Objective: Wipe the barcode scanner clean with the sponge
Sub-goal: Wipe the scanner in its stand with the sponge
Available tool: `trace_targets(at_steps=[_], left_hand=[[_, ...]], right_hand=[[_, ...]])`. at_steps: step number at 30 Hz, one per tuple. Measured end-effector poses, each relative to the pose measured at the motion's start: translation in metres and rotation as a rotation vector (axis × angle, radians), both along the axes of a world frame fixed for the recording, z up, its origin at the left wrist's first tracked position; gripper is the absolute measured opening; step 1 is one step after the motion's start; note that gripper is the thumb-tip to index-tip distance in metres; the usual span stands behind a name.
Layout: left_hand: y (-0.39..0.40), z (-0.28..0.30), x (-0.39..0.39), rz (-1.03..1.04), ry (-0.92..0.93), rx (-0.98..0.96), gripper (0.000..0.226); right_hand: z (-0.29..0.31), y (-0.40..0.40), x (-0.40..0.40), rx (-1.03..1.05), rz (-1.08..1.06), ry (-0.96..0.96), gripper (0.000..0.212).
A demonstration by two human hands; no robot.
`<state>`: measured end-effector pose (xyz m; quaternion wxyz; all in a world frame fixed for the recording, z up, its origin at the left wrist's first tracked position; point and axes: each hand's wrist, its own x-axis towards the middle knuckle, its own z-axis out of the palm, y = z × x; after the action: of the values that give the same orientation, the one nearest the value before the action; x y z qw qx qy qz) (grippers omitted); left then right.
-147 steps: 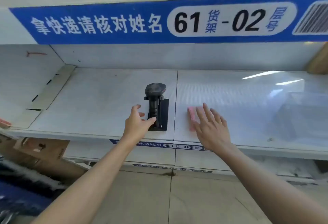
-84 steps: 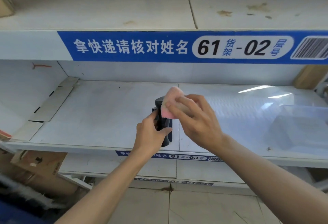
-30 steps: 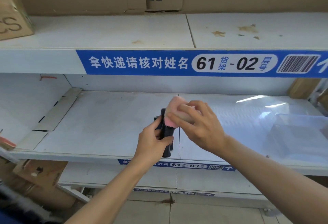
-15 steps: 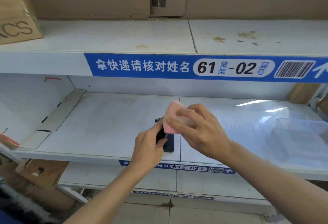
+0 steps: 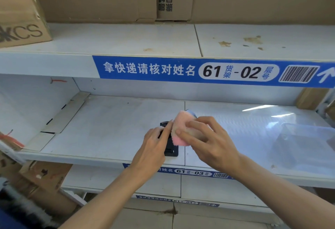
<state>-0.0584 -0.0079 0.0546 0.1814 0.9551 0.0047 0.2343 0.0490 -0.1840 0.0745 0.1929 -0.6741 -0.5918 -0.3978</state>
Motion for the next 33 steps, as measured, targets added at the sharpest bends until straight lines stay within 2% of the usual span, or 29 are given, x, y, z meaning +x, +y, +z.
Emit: trace_targets(at_steps=[4,7,10,13,17,22,27,30,33], left_hand=[[0.007,-0.002,-0.003,0.030,-0.021,0.187,0.104],[0.015,-0.004,-0.005,0.058,-0.051,0.313,0.112],[0.018,-0.002,-0.005,0.059,-0.088,0.429,0.108],[0.017,-0.001,-0.005,0.040,-0.103,0.530,0.103],[0.017,-0.001,-0.007,0.023,-0.110,0.566,0.095],[0.023,-0.001,-0.007,0.035,-0.112,0.571,0.105],[0.023,0.000,-0.003,0.008,-0.125,0.589,0.084],[0.023,0.001,0.000,-0.018,-0.128,0.592,0.082],[0.027,0.000,0.002,-0.018,-0.153,0.610,0.076]], right_hand=[[-0.005,-0.010,0.010,-0.042,-0.114,0.128,0.048],[-0.008,-0.016,0.012,0.003,-0.158,0.205,0.047],[-0.011,-0.017,0.005,0.064,-0.091,0.162,0.042],[-0.020,-0.014,-0.004,0.071,-0.032,0.091,0.048],[-0.031,-0.012,-0.002,0.047,-0.052,0.067,0.054],[-0.026,-0.015,0.015,0.059,-0.240,0.269,0.057],[-0.021,-0.009,0.002,0.137,-0.061,0.092,0.048],[-0.025,-0.006,-0.004,0.076,0.009,-0.050,0.048],[-0.023,-0.009,0.007,-0.005,-0.072,0.022,0.053]])
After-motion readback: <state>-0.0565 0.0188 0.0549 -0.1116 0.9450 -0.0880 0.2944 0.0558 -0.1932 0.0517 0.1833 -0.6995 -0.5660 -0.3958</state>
